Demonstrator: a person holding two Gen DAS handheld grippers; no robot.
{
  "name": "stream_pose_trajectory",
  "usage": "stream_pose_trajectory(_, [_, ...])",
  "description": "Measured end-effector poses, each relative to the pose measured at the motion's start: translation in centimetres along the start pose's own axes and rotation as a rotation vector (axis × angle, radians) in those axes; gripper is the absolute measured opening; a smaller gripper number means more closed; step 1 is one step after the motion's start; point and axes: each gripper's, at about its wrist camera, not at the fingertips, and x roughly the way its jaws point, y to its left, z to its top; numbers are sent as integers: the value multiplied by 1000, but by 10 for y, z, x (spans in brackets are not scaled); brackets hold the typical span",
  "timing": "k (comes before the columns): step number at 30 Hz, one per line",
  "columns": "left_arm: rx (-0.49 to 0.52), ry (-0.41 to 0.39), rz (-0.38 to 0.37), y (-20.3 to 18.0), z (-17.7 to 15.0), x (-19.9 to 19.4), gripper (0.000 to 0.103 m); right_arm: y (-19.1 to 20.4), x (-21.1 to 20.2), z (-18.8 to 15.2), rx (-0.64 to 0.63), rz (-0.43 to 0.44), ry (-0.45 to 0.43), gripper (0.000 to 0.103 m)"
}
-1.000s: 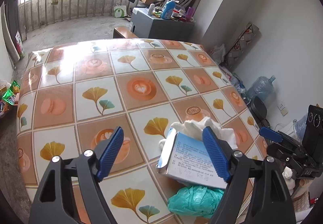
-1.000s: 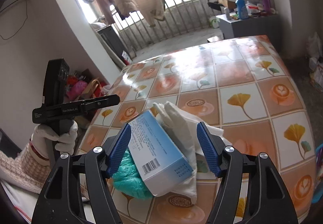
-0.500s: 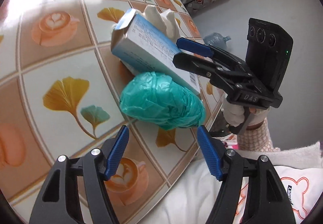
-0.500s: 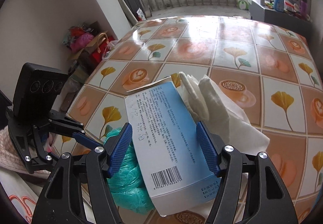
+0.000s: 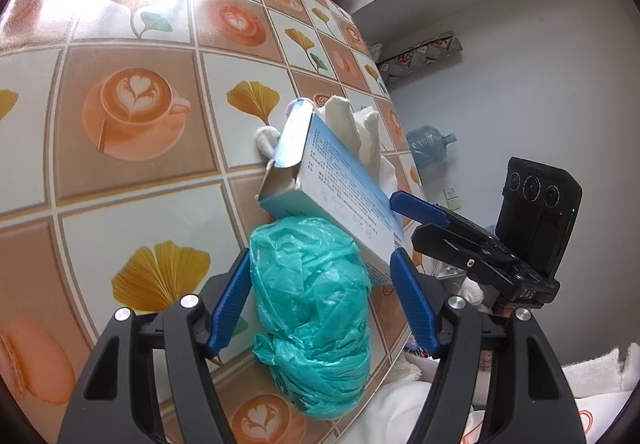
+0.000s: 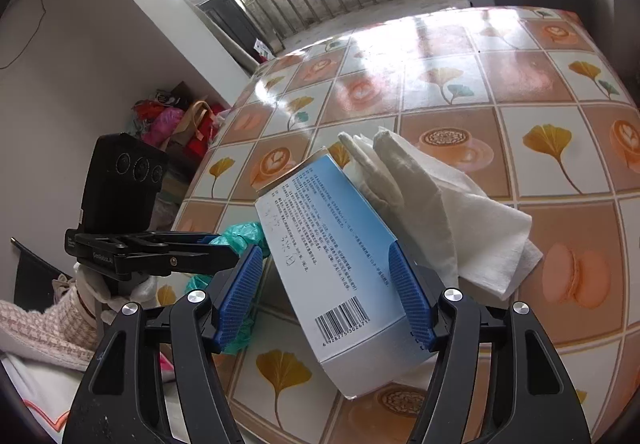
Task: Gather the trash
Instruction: 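Close the left gripper on the teal plastic bag beside the box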
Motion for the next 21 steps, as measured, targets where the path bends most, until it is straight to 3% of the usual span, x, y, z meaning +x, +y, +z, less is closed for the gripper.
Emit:
stream_pose_trajectory(8, [116,28,151,-13,-13,-7,68,25,24,4,-253,-141,36,65])
stream_pose_trajectory(13, [96,56,154,-9,-16,-3,68,26,39,1,-314,-120,93,69])
stream_pose_trajectory(21, [110,93,184,-11,-14,1,67,26,34,-5,-344,-98,101,69])
